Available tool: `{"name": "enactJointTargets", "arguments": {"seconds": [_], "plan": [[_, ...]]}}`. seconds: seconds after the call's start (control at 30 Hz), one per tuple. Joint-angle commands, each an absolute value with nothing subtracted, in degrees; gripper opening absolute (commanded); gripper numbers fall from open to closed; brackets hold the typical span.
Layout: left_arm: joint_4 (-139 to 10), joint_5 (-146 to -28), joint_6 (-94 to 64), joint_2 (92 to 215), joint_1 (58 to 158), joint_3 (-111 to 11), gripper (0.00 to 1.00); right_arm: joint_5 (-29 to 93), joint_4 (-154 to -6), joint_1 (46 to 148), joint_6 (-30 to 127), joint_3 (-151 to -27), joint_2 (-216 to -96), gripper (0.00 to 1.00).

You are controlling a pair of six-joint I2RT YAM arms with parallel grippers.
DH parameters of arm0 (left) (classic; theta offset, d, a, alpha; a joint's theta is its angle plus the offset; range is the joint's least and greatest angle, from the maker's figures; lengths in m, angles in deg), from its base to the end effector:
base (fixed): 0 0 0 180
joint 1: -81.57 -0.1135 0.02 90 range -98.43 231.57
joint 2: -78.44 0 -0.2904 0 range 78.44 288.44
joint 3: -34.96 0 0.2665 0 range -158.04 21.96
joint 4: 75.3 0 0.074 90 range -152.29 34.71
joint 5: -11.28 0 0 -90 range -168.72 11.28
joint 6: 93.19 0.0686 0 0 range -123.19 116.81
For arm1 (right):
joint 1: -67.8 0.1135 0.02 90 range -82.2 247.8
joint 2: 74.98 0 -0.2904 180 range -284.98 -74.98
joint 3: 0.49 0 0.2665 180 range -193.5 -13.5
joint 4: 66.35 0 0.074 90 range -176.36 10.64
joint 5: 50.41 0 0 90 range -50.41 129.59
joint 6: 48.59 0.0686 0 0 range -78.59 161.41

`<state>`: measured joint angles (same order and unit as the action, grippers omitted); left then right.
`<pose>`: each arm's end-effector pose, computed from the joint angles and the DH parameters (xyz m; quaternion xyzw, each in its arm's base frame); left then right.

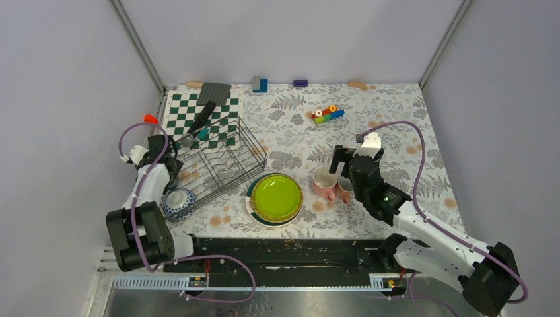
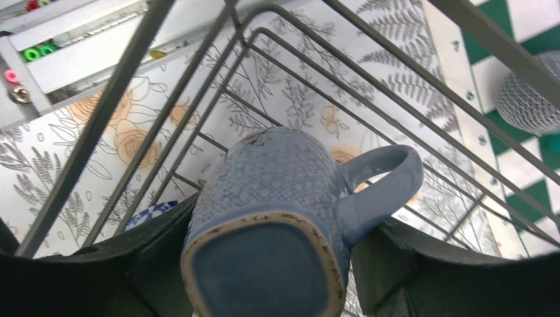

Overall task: Unload the mixed dishes from the dish rack
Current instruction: Pick up the cup from the dish rack.

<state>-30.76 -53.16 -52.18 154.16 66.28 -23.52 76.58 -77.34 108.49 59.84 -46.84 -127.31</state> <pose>0.2499 0.0990 0.1962 -0.5488 0.7722 0.1364 0.2897 0.2019 0.1192 0.2780 0.0381 0.7843 0.0566 0.6166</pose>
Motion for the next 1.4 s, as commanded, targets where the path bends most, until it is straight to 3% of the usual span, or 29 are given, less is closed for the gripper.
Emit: {"name": "enactJointTargets", "arguments": {"seconds": [0.0, 0.17, 0.27, 0.67, 0.93, 1.1, 1.2, 1.37], "plan": [[-36.95, -59.73, -48.92, 148.27, 66.01, -22.16, 0.19, 78.59, -76.12, 108.11, 60.17, -46.51, -125.9, 0.99], [-38.47, -64.2, -47.77, 142.97, 66.01, -20.45, 0.11, 79.0, -76.03, 108.09, 60.45, -46.29, -125.21, 0.99], [-41.67, -70.19, -46.93, 138.64, 66.01, -18.45, 0.0, 79.18, -75.94, 108.13, 60.79, -46.02, -124.92, 0.99], [-55.59, -102.92, -46.41, 129.65, 66.18, -17.73, 0.0, 78.1, -74.51, 108.12, 63.86, -42.67, -115.95, 0.99], [-78.11, -122.04, -53.77, 126.05, 69.6, -13.21, 0.0, 58.08, -66.23, 108.1, 63.72, -40.33, -112.48, 0.99], [-88.72, -127.97, -53.15, 127.31, 80.38, -13.27, 0.0, 42.01, -60.67, 108.13, 62.92, -40.82, -114.88, 0.99], [-89.97, -130.69, -48.91, 129.84, 88.19, -15.77, 0.0, 33.69, -58.61, 108.1, 61.57, -41.6, -116.38, 0.99], [-79.29, -128.74, -30.5, 133.14, 98.55, -22.05, 0.0, 25.56, -59.0, 108.13, 63.37, -43.46, -117.83, 0.99]]}}
